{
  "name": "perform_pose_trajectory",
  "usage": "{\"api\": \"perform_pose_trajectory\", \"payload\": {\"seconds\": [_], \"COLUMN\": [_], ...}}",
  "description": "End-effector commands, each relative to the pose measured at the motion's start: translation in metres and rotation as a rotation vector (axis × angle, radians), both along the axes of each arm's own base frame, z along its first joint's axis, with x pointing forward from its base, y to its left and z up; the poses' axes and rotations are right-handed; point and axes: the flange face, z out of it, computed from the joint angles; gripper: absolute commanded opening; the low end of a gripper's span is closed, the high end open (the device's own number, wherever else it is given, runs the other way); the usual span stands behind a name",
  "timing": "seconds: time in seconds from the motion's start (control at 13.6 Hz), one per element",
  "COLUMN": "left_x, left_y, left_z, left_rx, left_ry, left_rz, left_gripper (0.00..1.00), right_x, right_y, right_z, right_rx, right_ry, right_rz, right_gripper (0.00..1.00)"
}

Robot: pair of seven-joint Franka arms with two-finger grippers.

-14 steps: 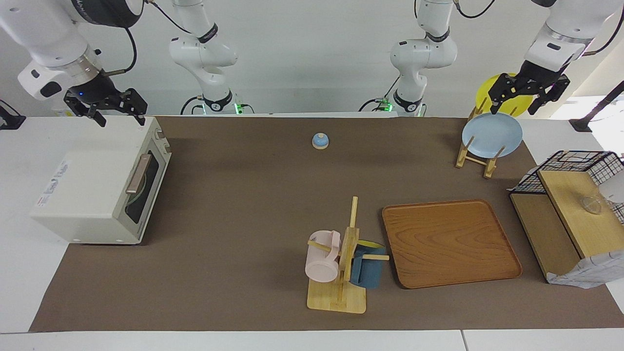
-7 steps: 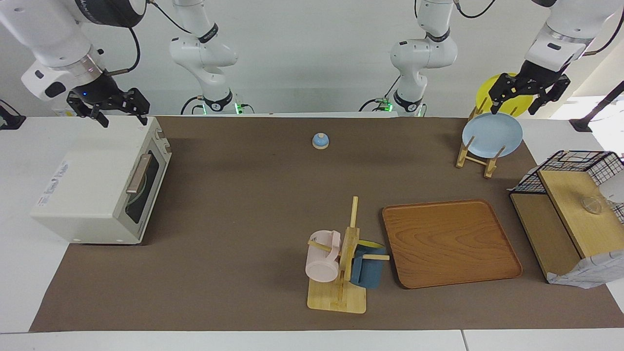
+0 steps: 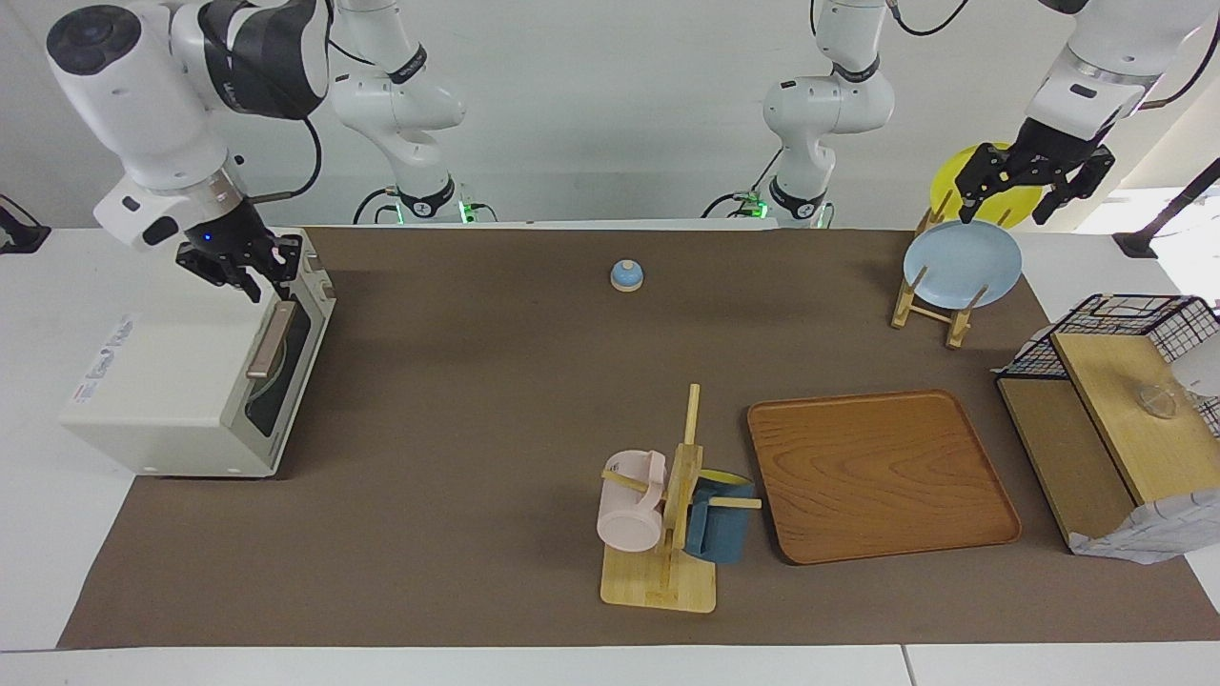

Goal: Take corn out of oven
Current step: 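Pull the toaster oven door open with the right gripper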

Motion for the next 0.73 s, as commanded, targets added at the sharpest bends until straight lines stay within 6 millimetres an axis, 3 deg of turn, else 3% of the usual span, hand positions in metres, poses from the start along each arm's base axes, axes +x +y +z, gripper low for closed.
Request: {"api": "perform_pose_trajectory", "payload": {"seconds": [0.0, 0.66], "left_x": [-0.005, -0.005], "left_y": [0.003, 0.003], "left_z": [0.004, 0.004], "left_rx": [0.006, 0.006], "left_ry": [0.007, 0.007], "left_rz": [-0.006, -0.007], "left_gripper": [1.00, 1.00], "right_x": [-0.006, -0.015], "right_y": [-0.022, -0.023], "right_z": [-0.024, -0.067], "right_rx": [-0.009, -0.070], "right_ry": [0.023, 0.043], "right_rz": [-0.040, -0.061], "right_gripper": [0.00, 0.00]}}
